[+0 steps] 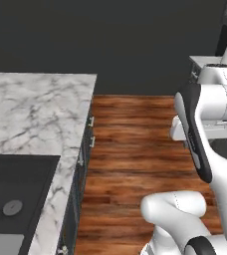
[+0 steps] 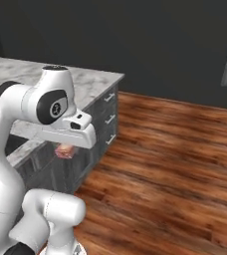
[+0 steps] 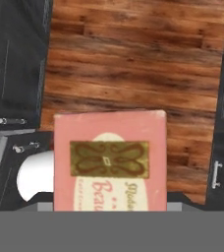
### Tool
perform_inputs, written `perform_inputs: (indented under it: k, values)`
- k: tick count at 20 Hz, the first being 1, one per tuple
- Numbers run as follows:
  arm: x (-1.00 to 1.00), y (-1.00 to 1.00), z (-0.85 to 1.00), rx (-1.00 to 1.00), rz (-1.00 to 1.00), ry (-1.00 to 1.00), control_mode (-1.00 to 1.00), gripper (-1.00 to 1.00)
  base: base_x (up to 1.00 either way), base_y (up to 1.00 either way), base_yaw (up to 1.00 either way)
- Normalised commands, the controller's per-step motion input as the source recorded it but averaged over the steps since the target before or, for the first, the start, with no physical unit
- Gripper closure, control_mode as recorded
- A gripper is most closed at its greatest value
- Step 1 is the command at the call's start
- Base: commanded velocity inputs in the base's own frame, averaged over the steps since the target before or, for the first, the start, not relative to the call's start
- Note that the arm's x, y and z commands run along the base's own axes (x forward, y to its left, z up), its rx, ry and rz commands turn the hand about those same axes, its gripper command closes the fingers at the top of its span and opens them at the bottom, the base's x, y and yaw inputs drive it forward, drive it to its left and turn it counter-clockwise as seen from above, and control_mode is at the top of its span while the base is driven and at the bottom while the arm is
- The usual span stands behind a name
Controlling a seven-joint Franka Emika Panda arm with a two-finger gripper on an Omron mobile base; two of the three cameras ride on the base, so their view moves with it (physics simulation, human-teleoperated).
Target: Pick up the bar soap and bar soap from the sink, and place them back in the cabinet, and close the cabinet door.
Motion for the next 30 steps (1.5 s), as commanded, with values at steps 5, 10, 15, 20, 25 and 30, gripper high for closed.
perform_inputs:
  k: [5, 10, 15, 20, 25, 30]
  values:
    - [0.00, 0.00, 0.00, 0.00, 0.00, 0.00, 1.00, 1.00, 0.73, -0.26, -0.05]
    - [0.00, 0.00, 0.00, 0.00, 0.00, 0.00, 1.00, 1.00, 0.98, 0.00, -0.18]
    - [0.00, 0.00, 0.00, 0.00, 0.00, 0.00, 1.00, 1.00, 0.85, 0.01, -0.31]
    - [0.00, 0.00, 0.00, 0.00, 0.00, 0.00, 1.00, 1.00, 0.86, 0.09, -0.33]
    - [0.00, 0.00, 0.00, 0.00, 0.00, 0.00, 1.00, 1.00, 0.87, 0.18, -0.31]
    - [0.00, 0.00, 0.00, 0.00, 0.00, 0.00, 1.00, 1.00, 0.82, 0.18, -0.31]
